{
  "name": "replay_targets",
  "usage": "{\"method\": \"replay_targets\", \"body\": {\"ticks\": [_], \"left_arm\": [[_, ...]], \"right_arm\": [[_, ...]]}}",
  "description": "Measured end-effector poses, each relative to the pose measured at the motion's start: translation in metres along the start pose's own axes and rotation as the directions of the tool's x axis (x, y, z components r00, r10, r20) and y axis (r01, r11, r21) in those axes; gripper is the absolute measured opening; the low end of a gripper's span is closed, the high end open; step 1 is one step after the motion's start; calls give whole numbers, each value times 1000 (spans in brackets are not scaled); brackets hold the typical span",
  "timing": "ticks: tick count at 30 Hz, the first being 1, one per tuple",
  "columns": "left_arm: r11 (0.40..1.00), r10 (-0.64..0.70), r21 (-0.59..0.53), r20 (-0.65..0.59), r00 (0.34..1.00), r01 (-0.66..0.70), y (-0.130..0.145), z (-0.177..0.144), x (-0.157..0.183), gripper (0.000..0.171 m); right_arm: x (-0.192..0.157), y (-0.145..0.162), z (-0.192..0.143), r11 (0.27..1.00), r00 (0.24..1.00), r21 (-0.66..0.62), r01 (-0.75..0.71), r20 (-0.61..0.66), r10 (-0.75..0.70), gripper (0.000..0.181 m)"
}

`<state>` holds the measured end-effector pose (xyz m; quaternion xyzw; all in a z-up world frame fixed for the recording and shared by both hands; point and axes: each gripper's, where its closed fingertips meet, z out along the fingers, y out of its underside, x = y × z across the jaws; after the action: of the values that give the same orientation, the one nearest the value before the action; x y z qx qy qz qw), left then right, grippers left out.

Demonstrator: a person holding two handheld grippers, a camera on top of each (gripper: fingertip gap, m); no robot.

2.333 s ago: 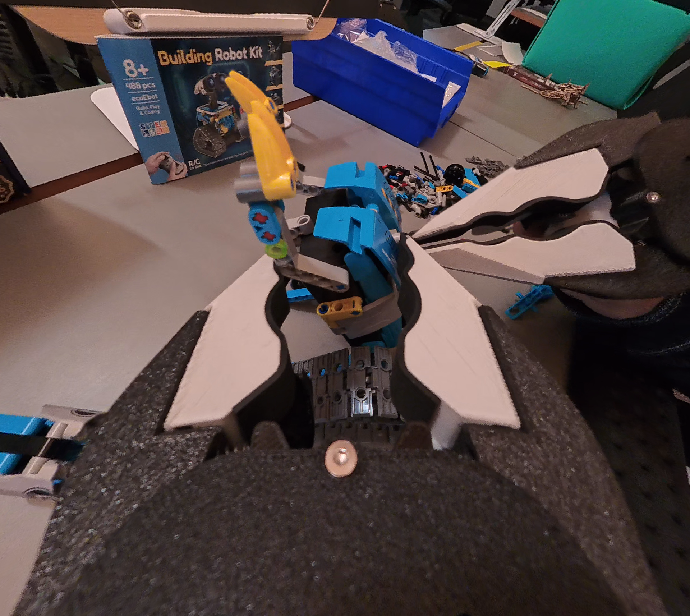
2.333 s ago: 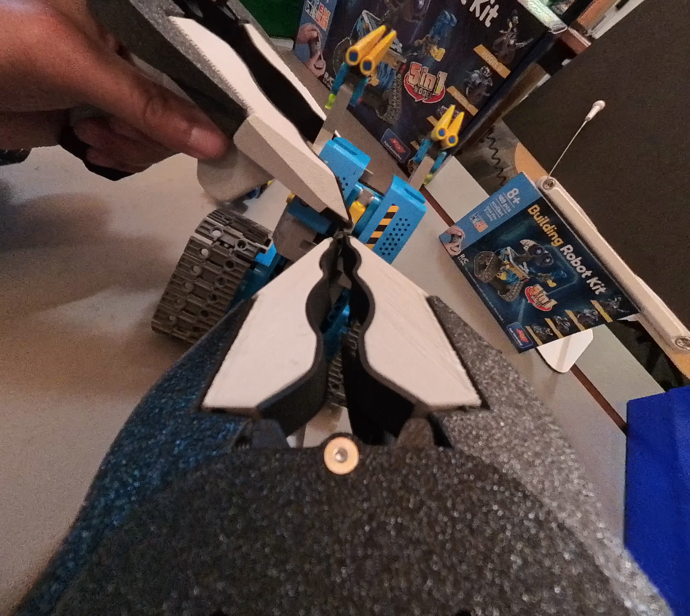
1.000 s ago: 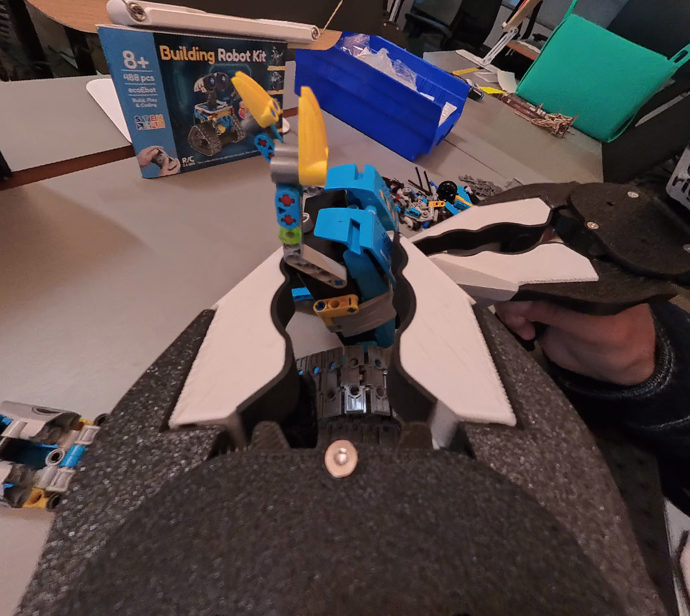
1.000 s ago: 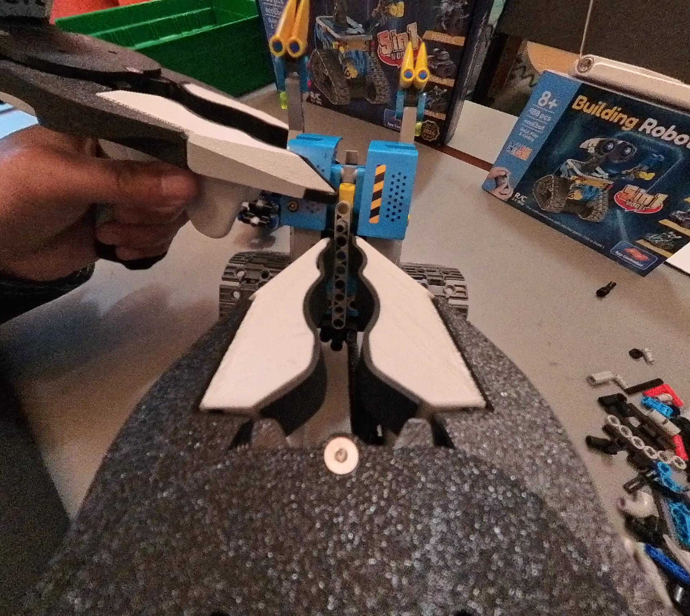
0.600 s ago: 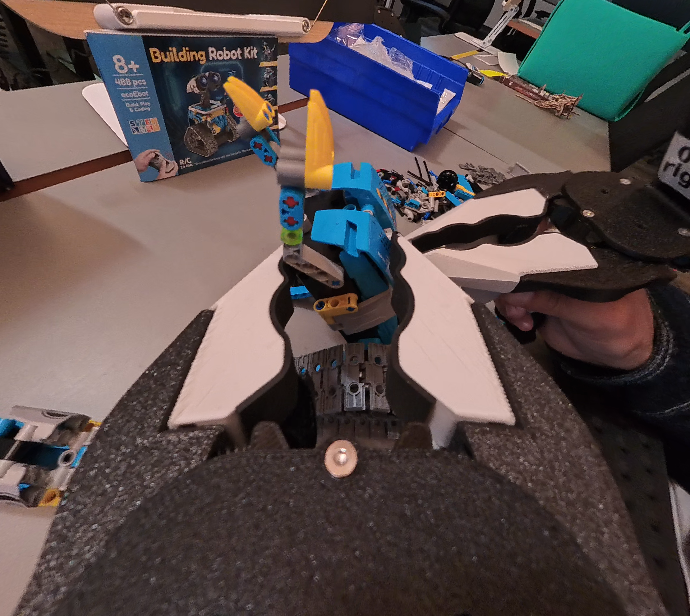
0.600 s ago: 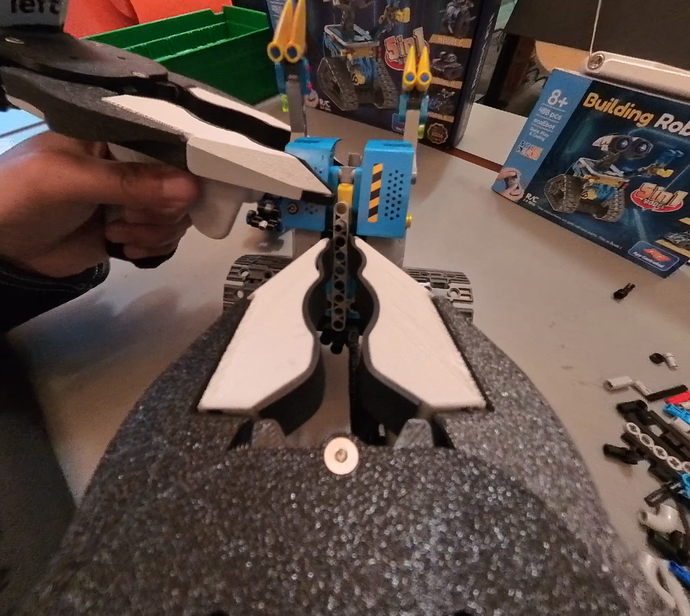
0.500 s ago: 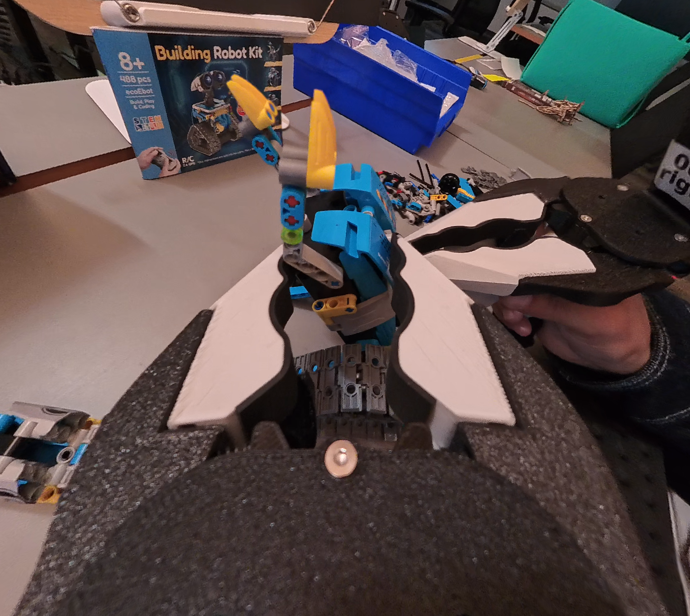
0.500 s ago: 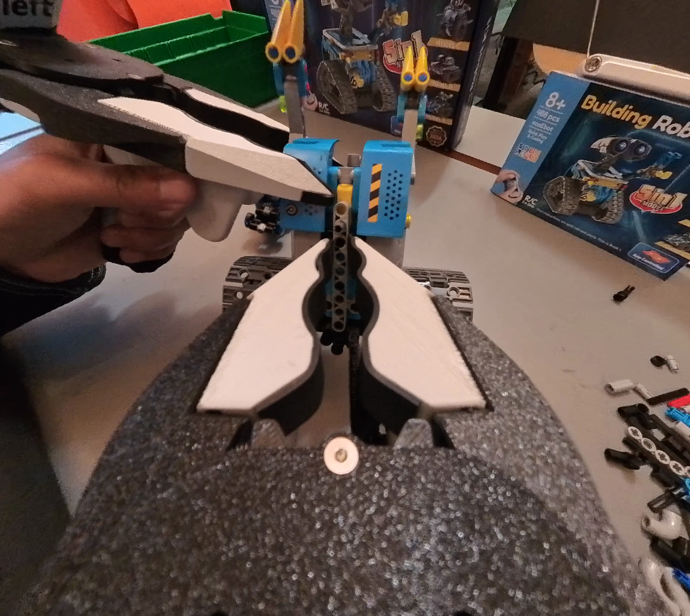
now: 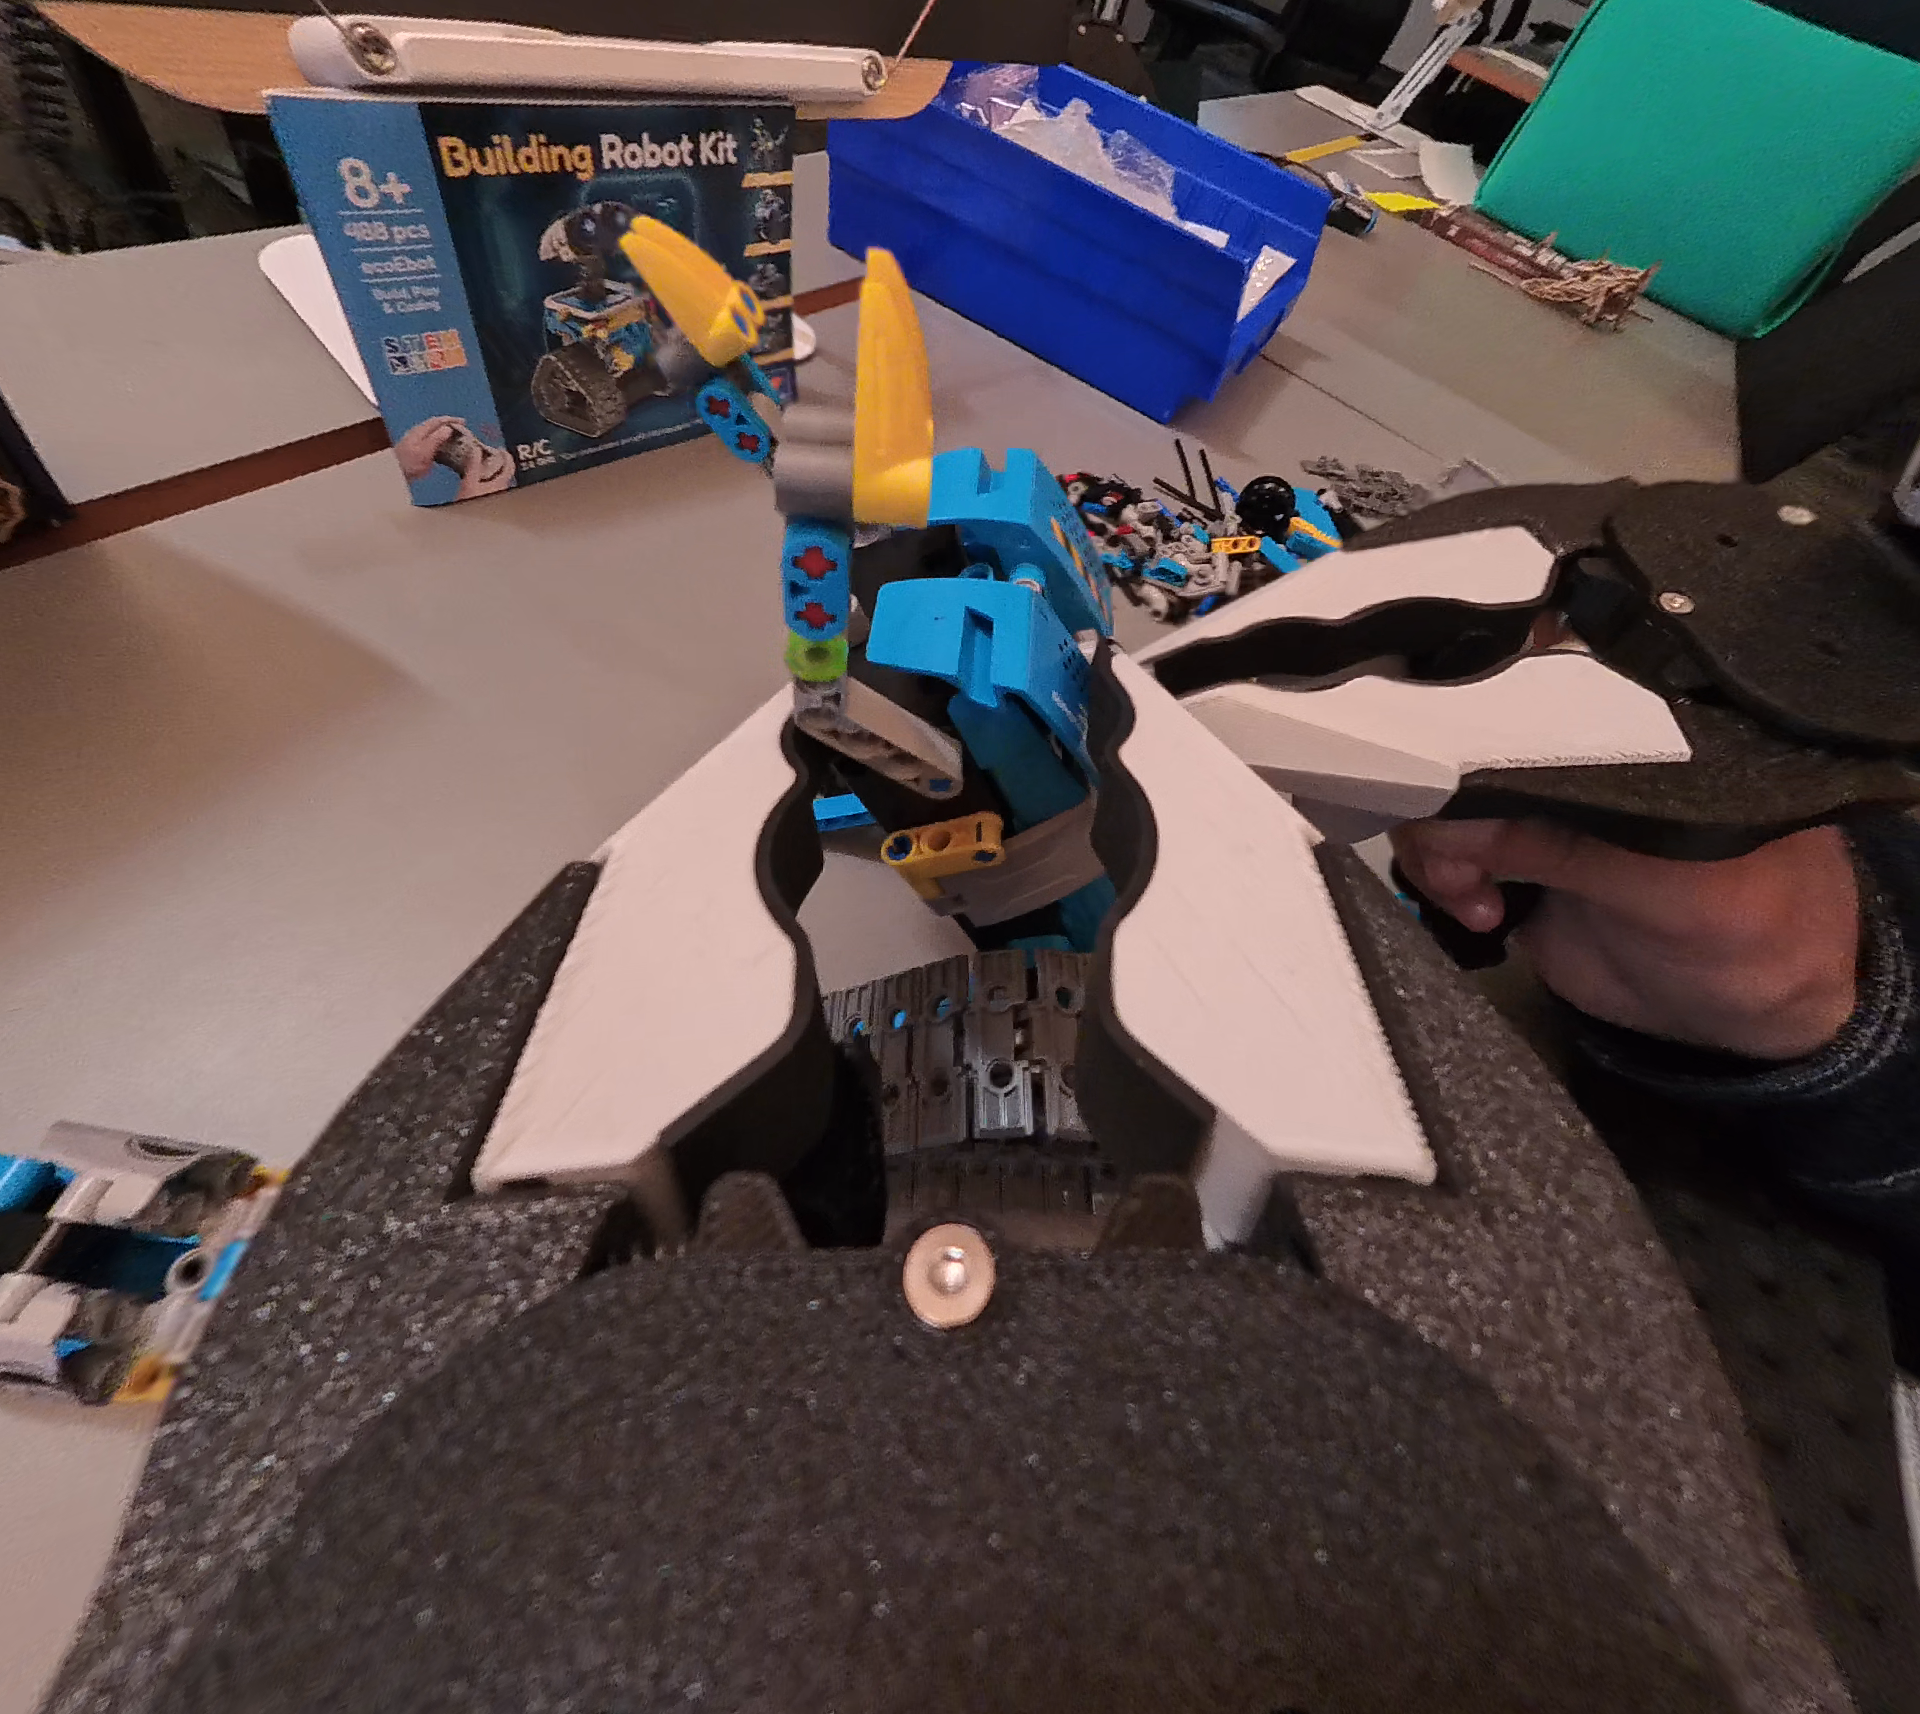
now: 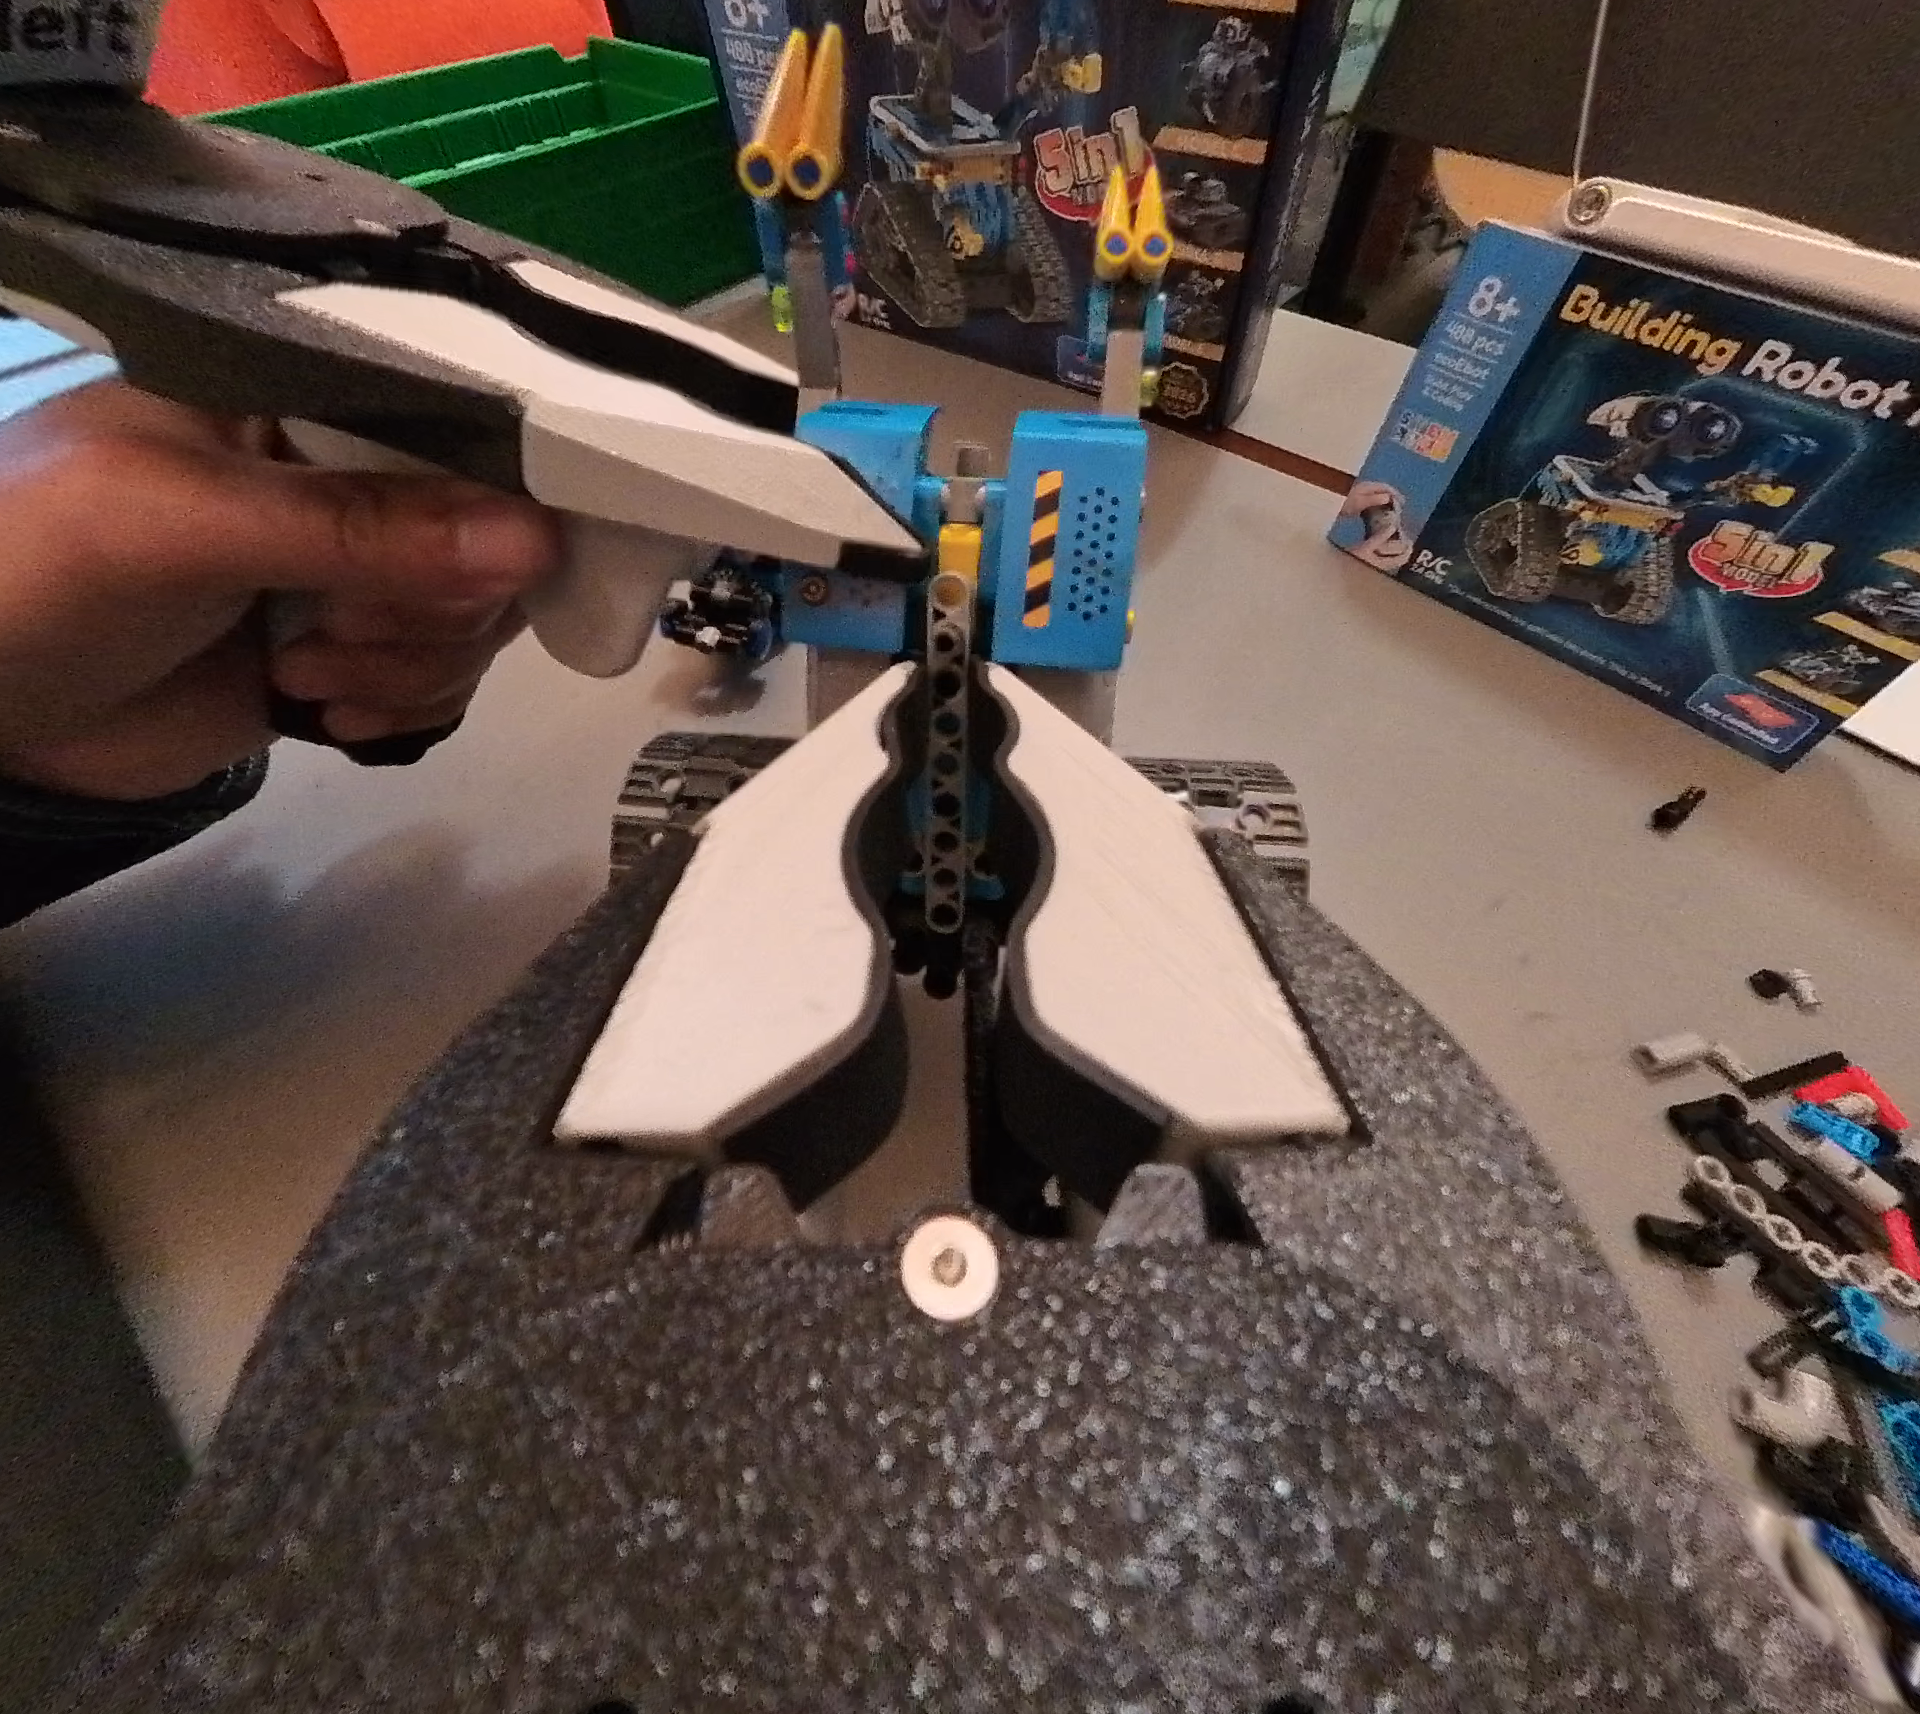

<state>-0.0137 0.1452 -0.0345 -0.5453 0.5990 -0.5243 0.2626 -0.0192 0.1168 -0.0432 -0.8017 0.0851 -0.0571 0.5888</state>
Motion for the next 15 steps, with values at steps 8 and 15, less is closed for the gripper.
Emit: {"method": "replay_targets", "body": {"ticks": [8, 15], "left_arm": [[997, 70, 20, 3, 998, -70, -7, -6, 6, 33], [998, 57, 24, -2, 998, -57, 0, 0, 3, 49]], "right_arm": [[-6, -5, -5, 999, 999, 45, -24, 37, 22, 4], [-2, -2, 2, 1000, 999, 4, -23, 33, 23, 5]]}}
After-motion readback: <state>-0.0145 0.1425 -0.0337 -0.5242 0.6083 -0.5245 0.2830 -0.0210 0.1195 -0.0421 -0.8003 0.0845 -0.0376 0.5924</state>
